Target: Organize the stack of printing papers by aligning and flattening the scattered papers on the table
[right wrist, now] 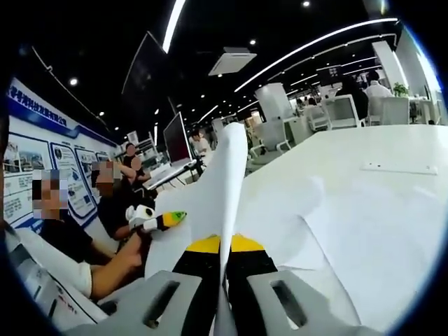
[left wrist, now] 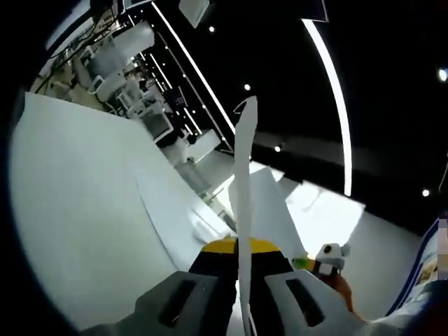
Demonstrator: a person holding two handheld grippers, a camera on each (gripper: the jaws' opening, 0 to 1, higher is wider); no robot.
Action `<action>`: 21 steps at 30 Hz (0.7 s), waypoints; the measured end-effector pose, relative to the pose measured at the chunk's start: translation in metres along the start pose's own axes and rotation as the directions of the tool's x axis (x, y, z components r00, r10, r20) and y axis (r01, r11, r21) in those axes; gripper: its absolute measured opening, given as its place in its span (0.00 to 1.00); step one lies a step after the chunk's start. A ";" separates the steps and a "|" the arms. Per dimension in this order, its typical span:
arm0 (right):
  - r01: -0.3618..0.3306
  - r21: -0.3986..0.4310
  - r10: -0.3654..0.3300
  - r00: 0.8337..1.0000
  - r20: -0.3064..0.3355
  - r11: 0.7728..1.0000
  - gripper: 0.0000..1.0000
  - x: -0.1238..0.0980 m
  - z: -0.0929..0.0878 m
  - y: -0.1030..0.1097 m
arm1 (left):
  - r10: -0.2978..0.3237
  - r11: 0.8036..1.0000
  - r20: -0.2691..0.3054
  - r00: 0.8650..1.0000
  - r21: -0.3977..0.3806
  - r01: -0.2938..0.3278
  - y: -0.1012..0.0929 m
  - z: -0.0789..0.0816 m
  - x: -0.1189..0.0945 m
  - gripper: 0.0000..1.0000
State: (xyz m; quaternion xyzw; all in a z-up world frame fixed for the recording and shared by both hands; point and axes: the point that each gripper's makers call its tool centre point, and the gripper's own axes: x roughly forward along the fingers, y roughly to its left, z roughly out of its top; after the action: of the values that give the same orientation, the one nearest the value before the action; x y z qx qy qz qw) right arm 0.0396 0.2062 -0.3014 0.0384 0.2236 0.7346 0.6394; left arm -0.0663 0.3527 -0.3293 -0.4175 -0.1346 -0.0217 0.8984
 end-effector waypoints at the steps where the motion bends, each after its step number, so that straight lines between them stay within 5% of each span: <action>1: -0.001 0.002 0.001 1.000 0.000 1.000 0.00 0.000 0.001 -0.001 | -0.001 1.000 0.006 1.000 0.001 0.001 0.000 0.001 0.000 0.06; 21: -0.026 0.034 0.026 1.000 0.011 0.999 0.00 0.005 -0.002 0.008 | -0.013 1.000 0.024 1.000 -0.010 0.014 0.000 0.006 0.000 0.10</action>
State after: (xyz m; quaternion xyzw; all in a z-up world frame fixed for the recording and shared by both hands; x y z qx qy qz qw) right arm 0.0304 0.2100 -0.3012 0.0560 0.2324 0.7387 0.6303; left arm -0.0681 0.3577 -0.3256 -0.4214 -0.1480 -0.0235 0.8944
